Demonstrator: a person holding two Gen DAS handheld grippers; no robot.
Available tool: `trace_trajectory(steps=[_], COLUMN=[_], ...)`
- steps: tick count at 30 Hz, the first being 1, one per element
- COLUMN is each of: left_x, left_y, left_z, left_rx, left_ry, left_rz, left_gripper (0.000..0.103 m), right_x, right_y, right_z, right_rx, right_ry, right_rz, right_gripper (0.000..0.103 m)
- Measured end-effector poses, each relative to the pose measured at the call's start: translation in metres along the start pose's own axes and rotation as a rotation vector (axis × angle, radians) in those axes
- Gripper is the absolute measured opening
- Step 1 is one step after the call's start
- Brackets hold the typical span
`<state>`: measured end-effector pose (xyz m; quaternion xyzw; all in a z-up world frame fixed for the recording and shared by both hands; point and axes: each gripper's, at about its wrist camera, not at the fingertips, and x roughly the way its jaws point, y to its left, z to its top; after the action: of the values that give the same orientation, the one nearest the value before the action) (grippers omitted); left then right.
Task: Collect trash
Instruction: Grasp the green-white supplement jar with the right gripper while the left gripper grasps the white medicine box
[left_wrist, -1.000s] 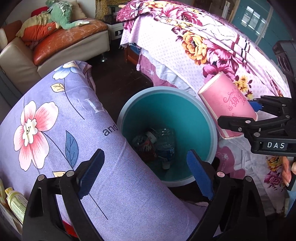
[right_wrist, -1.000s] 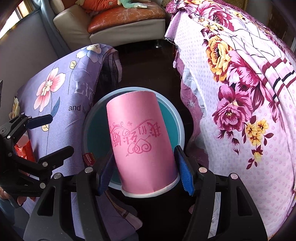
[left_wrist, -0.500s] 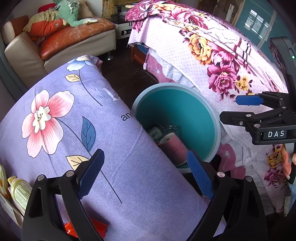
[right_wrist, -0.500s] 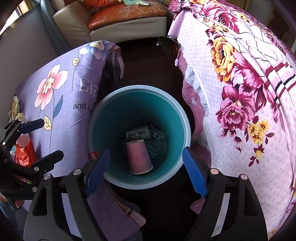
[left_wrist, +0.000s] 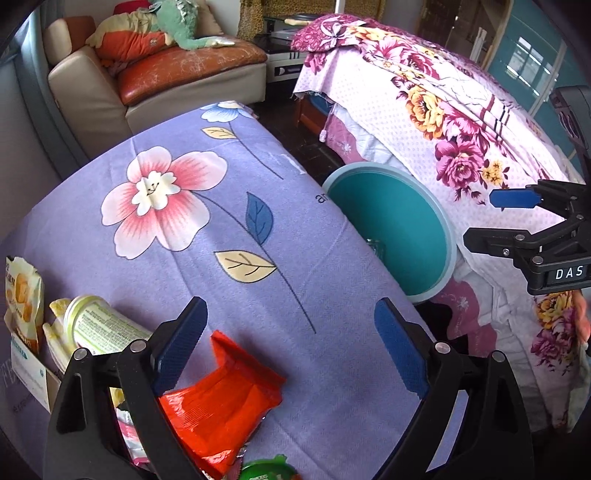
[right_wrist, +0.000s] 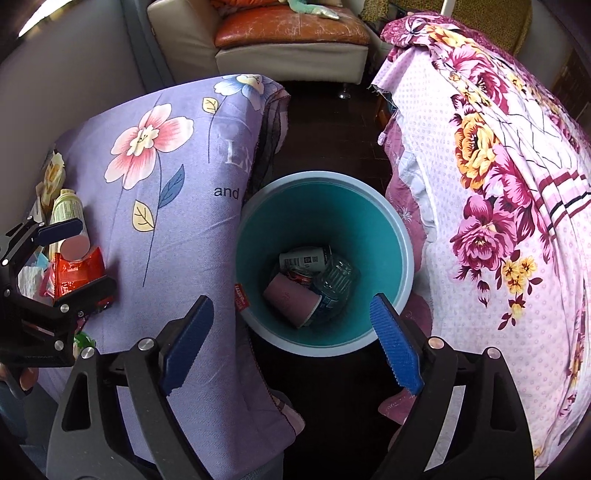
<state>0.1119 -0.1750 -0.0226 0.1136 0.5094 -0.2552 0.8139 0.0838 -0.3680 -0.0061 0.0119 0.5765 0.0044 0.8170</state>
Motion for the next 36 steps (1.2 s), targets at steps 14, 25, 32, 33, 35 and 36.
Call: trace_trajectory(steps=[14,25,32,33,35,36], left_x=[-0.059,-0.092,-0.088,-0.086,-0.081,-0.079], left_y=[0.106,0.214,0.262,0.266,0.275,0.279], left_z=[-0.068,-0.127,-0.145,-0.145,-0.143,-0.141], left_rx=[-0.153,-0.354,-0.503,-0.523,-0.564,-0.582], left_ry=[-0.026,-0.021,-0.003,-0.001,0.004,0.006], left_rz=[0.094,0.175,0.191,0.185,0.171,0.165], left_gripper=[0.092,0.092,0.092,0.092,0.092,0.092], right_x=[-0.008,-0.005,0.013,0.016,0.023,0.027], right_y=[0.117,0.199,0.24,0.245,0.257,0.262], right_z=[0.001,0.006,0.034,0.039,0.049,0.054], right_rx=[-0.245,-0.363,-0.399,-0.401,-0.41,-0.414], right_ry=[0.033,0.052,0.077,0.08,0.09,0.096], right_rz=[0.016,0.037,0.065,0.071,0.089,0.099], right_gripper=[0.083,0.083,0.083,0.083,0.083,0.083])
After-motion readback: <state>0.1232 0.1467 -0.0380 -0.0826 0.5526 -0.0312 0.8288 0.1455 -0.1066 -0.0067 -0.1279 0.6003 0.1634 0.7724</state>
